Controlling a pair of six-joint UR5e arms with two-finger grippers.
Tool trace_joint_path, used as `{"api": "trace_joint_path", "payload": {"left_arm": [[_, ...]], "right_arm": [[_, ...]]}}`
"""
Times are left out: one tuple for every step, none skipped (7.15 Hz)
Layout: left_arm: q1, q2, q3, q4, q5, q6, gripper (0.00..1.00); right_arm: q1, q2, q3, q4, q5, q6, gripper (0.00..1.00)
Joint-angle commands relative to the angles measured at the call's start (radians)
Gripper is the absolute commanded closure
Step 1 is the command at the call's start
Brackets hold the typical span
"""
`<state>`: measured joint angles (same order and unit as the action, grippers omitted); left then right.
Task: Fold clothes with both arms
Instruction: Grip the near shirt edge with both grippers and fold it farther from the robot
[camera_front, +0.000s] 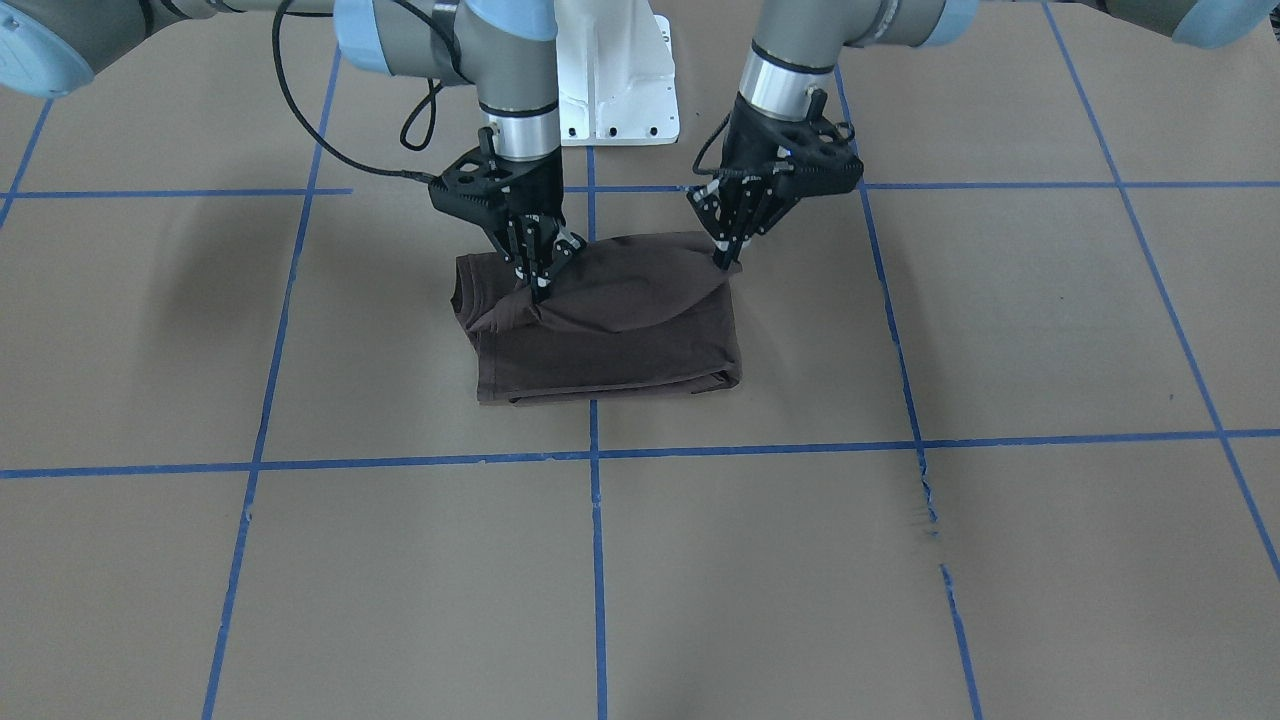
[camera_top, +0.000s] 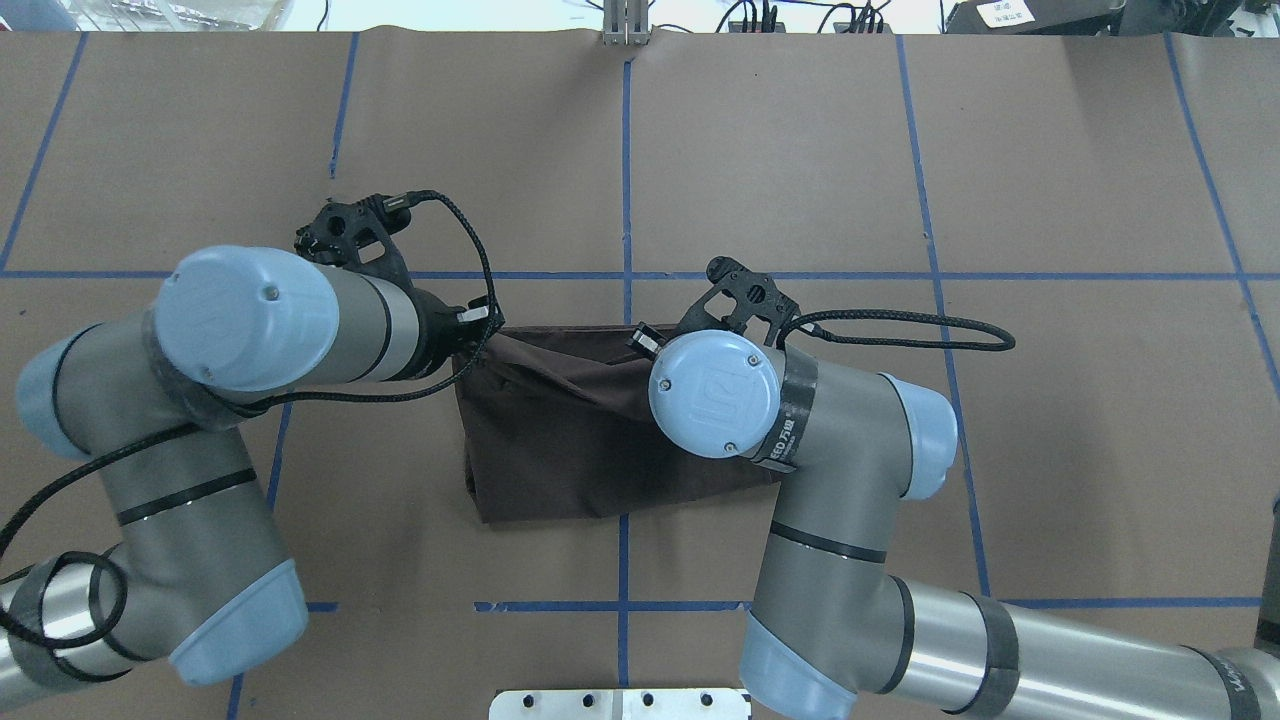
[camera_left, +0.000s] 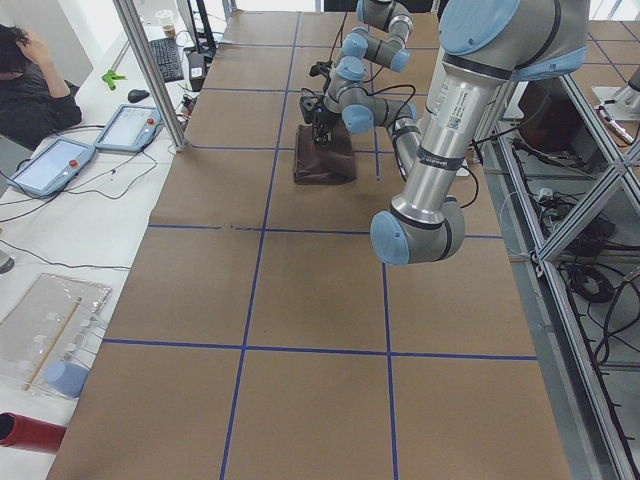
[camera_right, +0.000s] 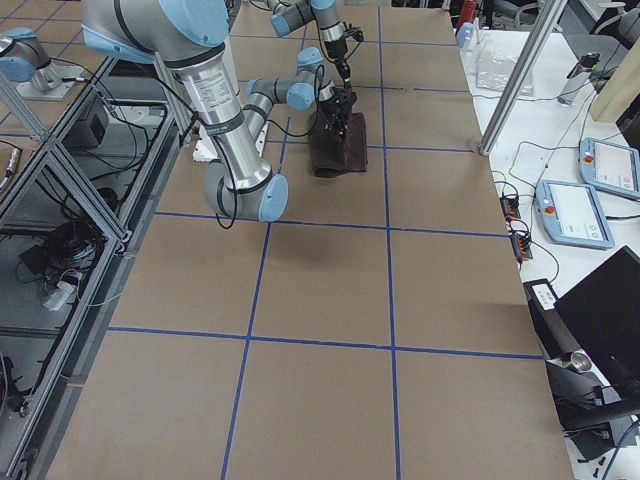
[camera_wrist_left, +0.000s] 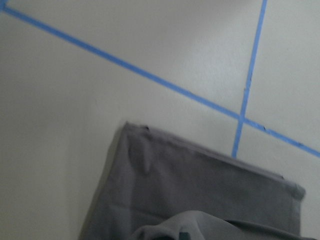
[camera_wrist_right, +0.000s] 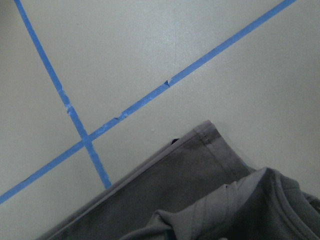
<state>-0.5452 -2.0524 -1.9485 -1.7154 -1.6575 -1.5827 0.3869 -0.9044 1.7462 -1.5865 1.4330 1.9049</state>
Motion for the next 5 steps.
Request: {"api": "trace_joint_path", "payload": {"left_arm": [[-0.044,-0.026,0.21,-0.171,-0.008,0.035,1.0],[-0.044,-0.034,0.259,-0.209,-0.01,0.038,1.0],[-0.044,-0.041,0.281,-0.211,-0.008,0.059,1.0],[-0.044,-0.041,0.296,-0.223,-0.008,0.062,1.0],[-0.042,-0.035,0.31,-0.254,-0.01,0.102,0.01]], "right_arm": [[0.021,0.025,-0.129,0.078,0.009,-0.023,1.0],[0.024,0.027,-0.148,0.092,0.009,-0.024,1.0],[0.024,0.027,-0.152,0.091,0.009,-0.024,1.0],[0.024,0.027,-0.155,0.091,0.012,-0.032,1.0],[0.024,0.028,-0.154,0.092,0.013,-0.117,0.41]]}}
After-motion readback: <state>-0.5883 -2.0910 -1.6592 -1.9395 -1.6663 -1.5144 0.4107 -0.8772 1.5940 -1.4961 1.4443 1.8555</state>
